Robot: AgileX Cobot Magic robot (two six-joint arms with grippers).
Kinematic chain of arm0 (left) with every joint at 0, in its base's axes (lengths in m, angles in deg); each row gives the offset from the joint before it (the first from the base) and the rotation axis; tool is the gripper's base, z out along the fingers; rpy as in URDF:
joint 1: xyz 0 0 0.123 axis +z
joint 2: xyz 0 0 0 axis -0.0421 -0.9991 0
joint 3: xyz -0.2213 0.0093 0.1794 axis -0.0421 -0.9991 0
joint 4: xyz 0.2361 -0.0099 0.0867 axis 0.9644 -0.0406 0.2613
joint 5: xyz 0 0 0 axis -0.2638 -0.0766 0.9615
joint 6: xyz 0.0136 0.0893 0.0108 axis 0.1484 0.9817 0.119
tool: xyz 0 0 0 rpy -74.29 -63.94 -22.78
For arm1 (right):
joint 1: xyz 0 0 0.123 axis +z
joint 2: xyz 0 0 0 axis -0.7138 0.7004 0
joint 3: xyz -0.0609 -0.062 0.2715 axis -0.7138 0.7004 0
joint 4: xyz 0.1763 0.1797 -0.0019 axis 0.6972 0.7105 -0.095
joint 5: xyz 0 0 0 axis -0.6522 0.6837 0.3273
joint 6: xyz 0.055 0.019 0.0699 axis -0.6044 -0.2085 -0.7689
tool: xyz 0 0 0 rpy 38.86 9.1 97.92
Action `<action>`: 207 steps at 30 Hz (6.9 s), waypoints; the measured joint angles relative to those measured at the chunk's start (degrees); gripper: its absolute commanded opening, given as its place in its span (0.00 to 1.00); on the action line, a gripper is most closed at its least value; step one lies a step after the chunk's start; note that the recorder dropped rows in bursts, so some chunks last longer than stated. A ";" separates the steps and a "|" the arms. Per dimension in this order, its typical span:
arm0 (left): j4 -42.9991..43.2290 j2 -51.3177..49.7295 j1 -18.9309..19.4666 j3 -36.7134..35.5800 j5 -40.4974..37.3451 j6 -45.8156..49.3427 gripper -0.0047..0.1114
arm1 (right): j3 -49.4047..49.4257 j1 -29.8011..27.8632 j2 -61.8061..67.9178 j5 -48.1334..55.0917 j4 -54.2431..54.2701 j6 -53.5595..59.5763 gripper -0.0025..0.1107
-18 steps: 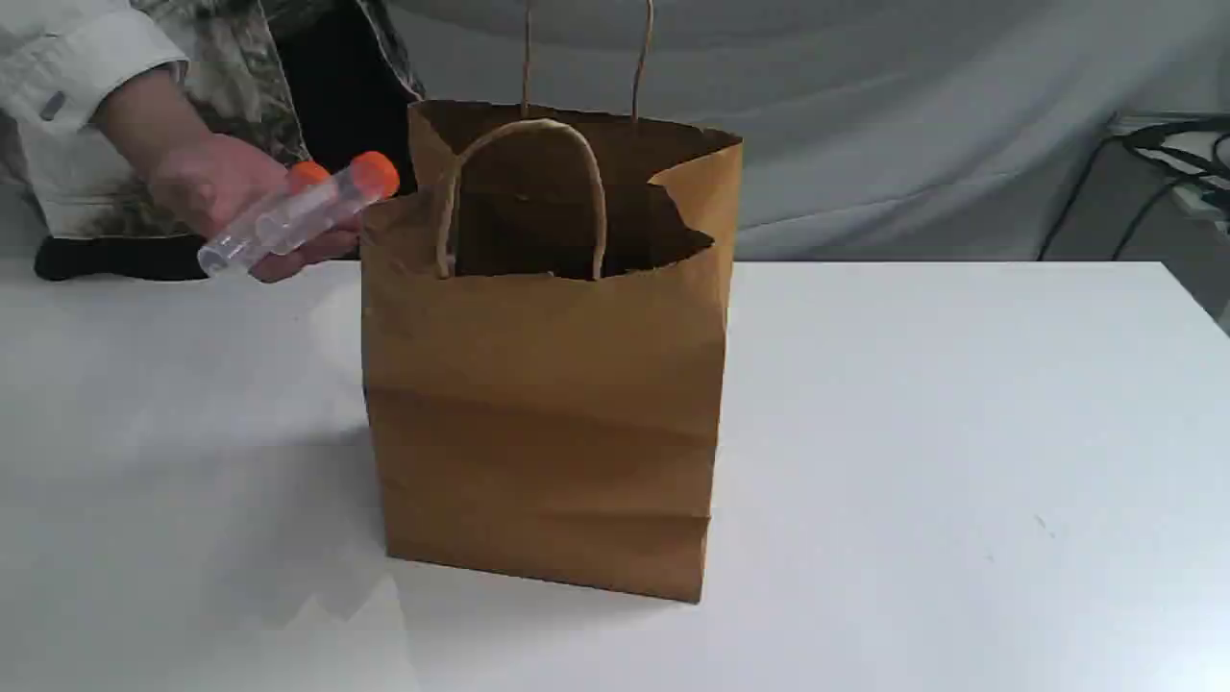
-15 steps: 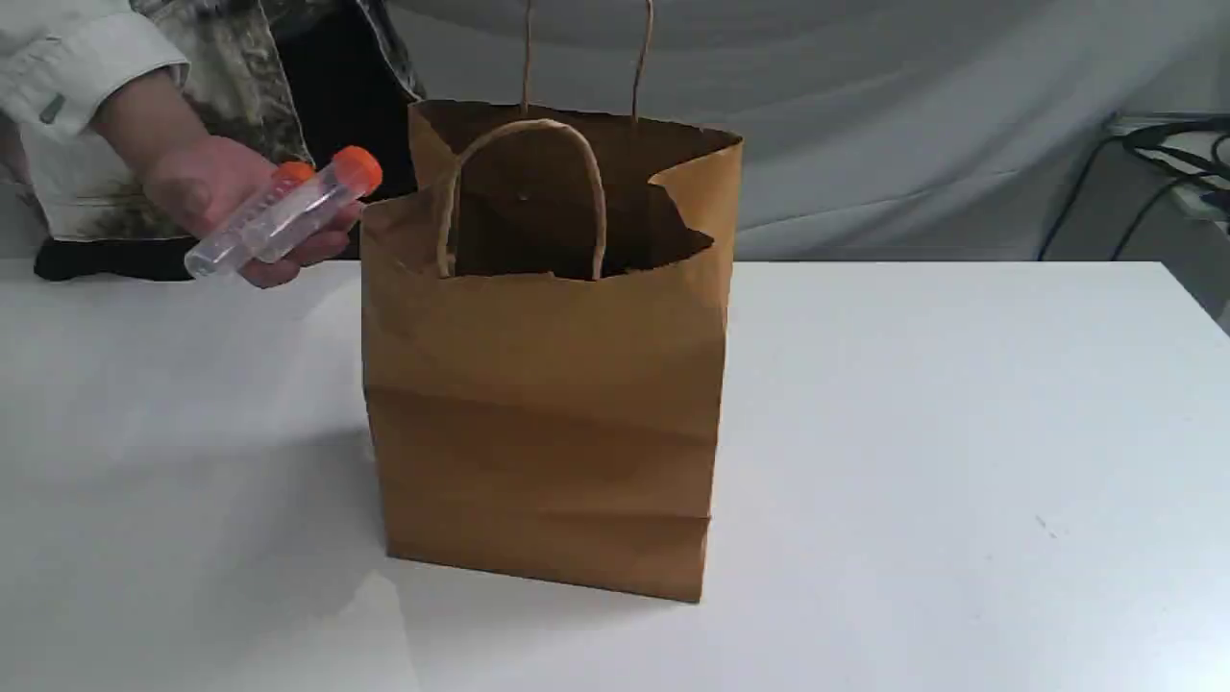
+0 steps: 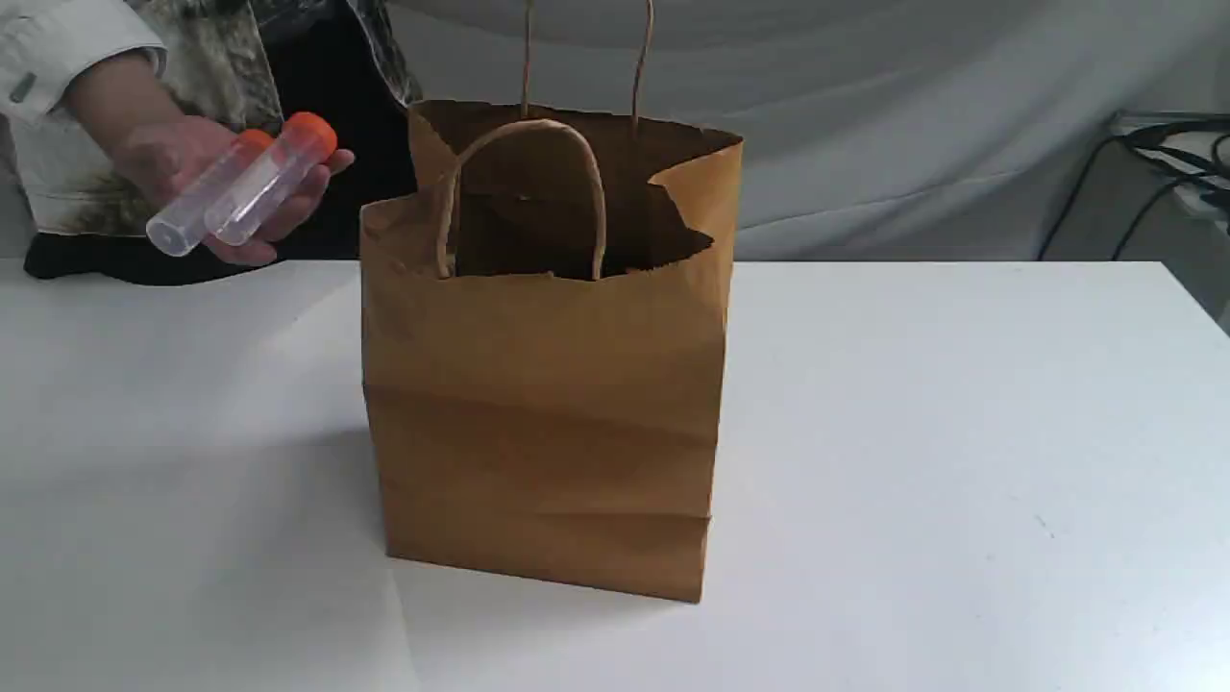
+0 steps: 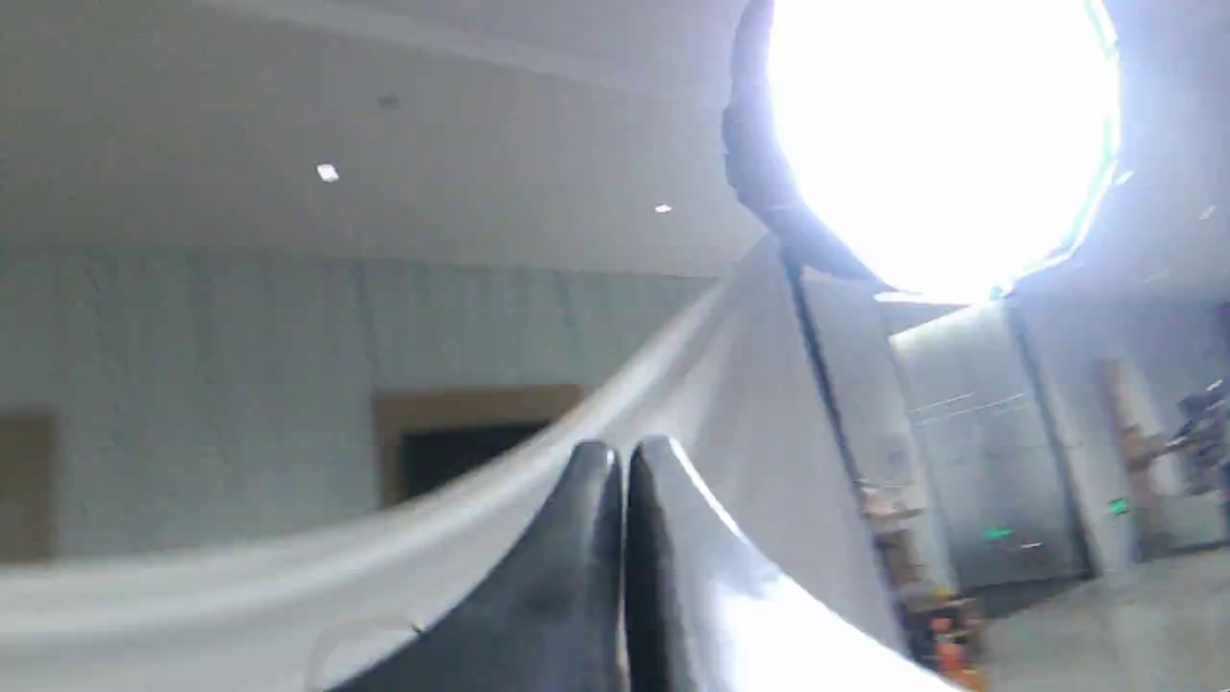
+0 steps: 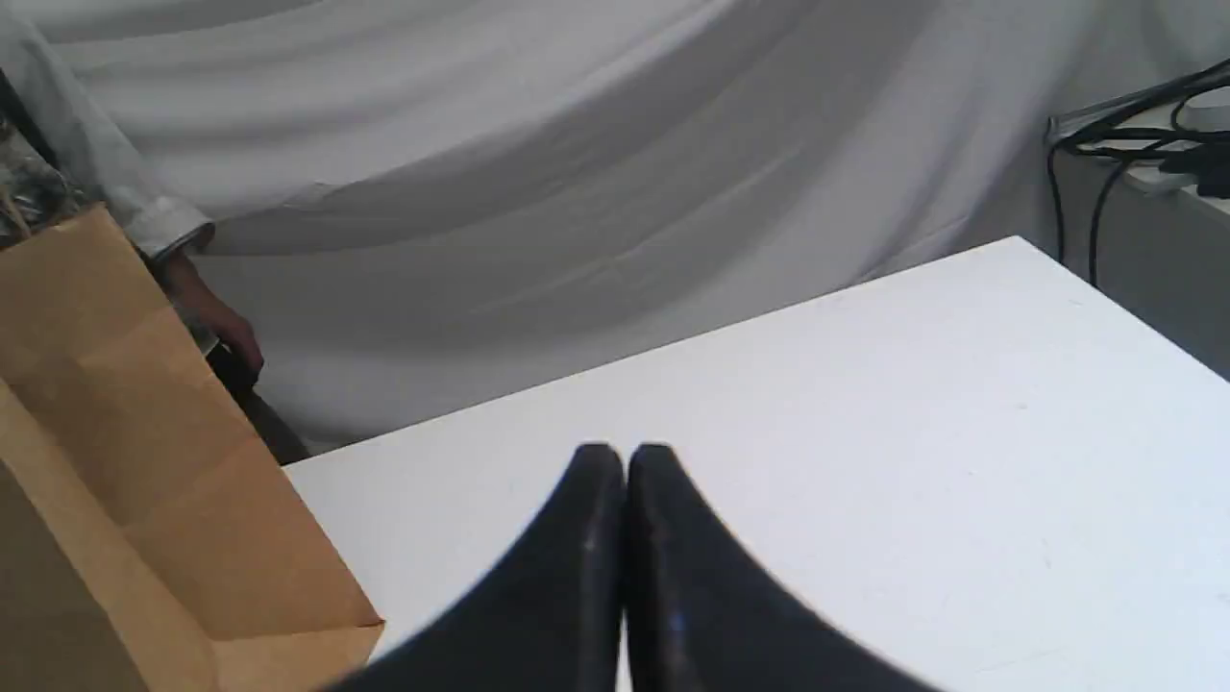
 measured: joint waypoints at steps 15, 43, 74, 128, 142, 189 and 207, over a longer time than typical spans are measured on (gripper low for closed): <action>15.91 0.00 0.21 0.00 -26.08 -34.90 0.04 | 0.00 0.00 0.00 0.34 0.24 0.00 0.02; 51.93 -37.23 0.21 31.63 -12.17 -67.15 0.04 | 0.00 0.00 0.00 0.88 0.24 -0.23 0.02; 52.70 -75.02 8.49 70.51 -24.41 -48.52 0.04 | 0.00 0.00 0.00 1.00 2.55 -0.23 0.02; -77.98 -97.43 10.34 104.25 -110.87 62.54 0.37 | 0.00 0.00 0.00 1.28 2.63 -0.45 0.02; -77.10 -112.79 1.51 122.91 -118.43 62.06 0.55 | 0.00 0.00 0.00 1.28 2.63 -0.45 0.02; -74.10 -120.09 -5.91 133.91 -118.99 59.21 0.64 | 0.00 0.00 0.00 2.07 2.63 -0.45 0.02; -66.61 -120.21 -8.83 127.34 -119.19 59.24 0.64 | 0.00 0.00 0.00 2.07 2.63 -0.45 0.02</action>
